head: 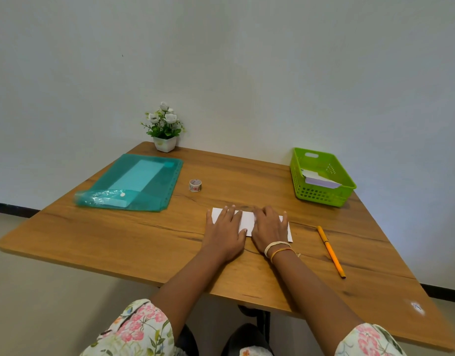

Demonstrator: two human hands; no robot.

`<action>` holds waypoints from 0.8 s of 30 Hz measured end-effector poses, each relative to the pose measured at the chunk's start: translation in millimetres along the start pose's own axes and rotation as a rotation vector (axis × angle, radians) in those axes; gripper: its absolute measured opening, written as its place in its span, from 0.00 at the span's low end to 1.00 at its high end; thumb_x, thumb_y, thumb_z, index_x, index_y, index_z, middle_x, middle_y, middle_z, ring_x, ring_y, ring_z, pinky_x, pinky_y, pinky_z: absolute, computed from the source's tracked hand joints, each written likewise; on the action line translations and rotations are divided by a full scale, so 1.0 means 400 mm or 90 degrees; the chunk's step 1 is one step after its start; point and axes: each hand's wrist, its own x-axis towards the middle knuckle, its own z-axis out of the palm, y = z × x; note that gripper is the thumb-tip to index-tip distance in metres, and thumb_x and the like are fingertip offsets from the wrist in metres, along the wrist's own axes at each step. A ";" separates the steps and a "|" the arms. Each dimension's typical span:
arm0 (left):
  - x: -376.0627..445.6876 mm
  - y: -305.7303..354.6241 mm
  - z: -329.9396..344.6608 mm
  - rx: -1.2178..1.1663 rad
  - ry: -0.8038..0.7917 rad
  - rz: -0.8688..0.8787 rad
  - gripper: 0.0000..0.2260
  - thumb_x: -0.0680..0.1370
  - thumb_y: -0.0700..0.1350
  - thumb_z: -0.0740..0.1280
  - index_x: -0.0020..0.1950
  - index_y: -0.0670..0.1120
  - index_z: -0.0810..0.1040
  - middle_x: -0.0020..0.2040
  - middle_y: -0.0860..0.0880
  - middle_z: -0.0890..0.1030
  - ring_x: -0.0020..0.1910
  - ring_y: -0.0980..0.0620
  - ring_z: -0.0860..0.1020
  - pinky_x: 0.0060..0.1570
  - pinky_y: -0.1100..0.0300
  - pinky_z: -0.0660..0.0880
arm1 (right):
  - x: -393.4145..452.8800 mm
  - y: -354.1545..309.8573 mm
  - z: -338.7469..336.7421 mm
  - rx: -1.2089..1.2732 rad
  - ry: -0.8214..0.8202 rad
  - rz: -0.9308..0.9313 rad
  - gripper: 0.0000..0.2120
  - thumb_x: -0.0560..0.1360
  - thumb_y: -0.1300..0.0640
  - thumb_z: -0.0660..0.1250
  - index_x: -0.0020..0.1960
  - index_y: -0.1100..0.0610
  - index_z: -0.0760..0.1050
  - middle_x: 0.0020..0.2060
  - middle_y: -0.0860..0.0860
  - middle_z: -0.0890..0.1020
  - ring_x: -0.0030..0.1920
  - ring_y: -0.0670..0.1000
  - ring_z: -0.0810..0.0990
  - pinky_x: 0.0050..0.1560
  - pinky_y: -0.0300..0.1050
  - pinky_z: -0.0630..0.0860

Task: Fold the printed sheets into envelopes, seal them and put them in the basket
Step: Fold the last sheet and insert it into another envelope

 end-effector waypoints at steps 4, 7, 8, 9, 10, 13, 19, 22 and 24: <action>0.003 -0.005 0.003 -0.008 -0.025 -0.019 0.26 0.81 0.56 0.49 0.79 0.50 0.52 0.80 0.50 0.51 0.78 0.51 0.49 0.74 0.41 0.49 | 0.003 0.001 0.004 0.031 -0.031 -0.021 0.20 0.81 0.53 0.51 0.71 0.51 0.65 0.69 0.49 0.70 0.72 0.50 0.63 0.74 0.57 0.52; 0.005 -0.004 0.009 0.003 -0.027 -0.022 0.27 0.81 0.56 0.48 0.79 0.50 0.51 0.80 0.50 0.51 0.78 0.51 0.48 0.74 0.42 0.44 | -0.005 -0.003 0.004 0.030 -0.013 -0.045 0.23 0.81 0.53 0.49 0.75 0.55 0.61 0.75 0.51 0.63 0.76 0.51 0.55 0.74 0.55 0.50; 0.006 -0.005 0.010 0.007 -0.025 -0.023 0.27 0.81 0.56 0.47 0.79 0.51 0.51 0.80 0.50 0.51 0.78 0.51 0.48 0.74 0.41 0.43 | -0.010 -0.005 0.003 0.031 0.000 -0.067 0.24 0.80 0.53 0.48 0.75 0.56 0.60 0.75 0.52 0.61 0.77 0.51 0.55 0.74 0.54 0.51; 0.008 -0.005 0.013 0.012 -0.025 -0.023 0.27 0.81 0.56 0.47 0.79 0.51 0.51 0.80 0.50 0.51 0.78 0.51 0.48 0.74 0.41 0.42 | -0.015 -0.007 0.002 0.036 0.005 -0.095 0.25 0.79 0.53 0.47 0.75 0.56 0.59 0.76 0.52 0.61 0.77 0.51 0.55 0.75 0.52 0.52; 0.009 -0.006 0.014 0.014 -0.026 -0.022 0.27 0.81 0.56 0.47 0.79 0.51 0.50 0.80 0.50 0.51 0.78 0.51 0.48 0.74 0.42 0.41 | -0.019 -0.009 0.001 0.046 -0.003 -0.122 0.26 0.79 0.54 0.48 0.76 0.56 0.59 0.76 0.52 0.60 0.77 0.51 0.55 0.75 0.50 0.52; 0.011 -0.008 0.015 0.014 -0.035 -0.021 0.26 0.82 0.55 0.46 0.80 0.51 0.49 0.80 0.50 0.49 0.78 0.52 0.47 0.75 0.43 0.41 | -0.026 -0.006 0.001 0.064 -0.074 -0.162 0.24 0.80 0.56 0.50 0.77 0.55 0.57 0.76 0.51 0.59 0.77 0.49 0.54 0.75 0.46 0.54; 0.012 -0.009 0.011 0.003 -0.064 -0.028 0.26 0.82 0.54 0.46 0.80 0.51 0.49 0.80 0.51 0.48 0.78 0.52 0.46 0.75 0.46 0.43 | -0.029 -0.006 0.001 0.040 -0.151 -0.141 0.25 0.82 0.51 0.46 0.78 0.52 0.51 0.78 0.48 0.53 0.77 0.47 0.50 0.75 0.49 0.51; 0.011 -0.007 0.008 -0.007 -0.068 -0.036 0.26 0.82 0.55 0.46 0.80 0.51 0.49 0.80 0.51 0.49 0.78 0.53 0.46 0.76 0.47 0.43 | -0.031 -0.005 -0.003 0.037 -0.164 -0.108 0.26 0.82 0.49 0.46 0.78 0.54 0.50 0.78 0.49 0.51 0.77 0.48 0.49 0.75 0.50 0.50; 0.012 -0.007 0.006 -0.005 -0.073 -0.043 0.26 0.82 0.55 0.46 0.80 0.51 0.48 0.80 0.51 0.48 0.78 0.53 0.46 0.76 0.47 0.43 | -0.035 0.000 -0.007 0.037 -0.170 -0.078 0.27 0.82 0.48 0.46 0.78 0.55 0.49 0.78 0.50 0.50 0.77 0.48 0.48 0.76 0.50 0.48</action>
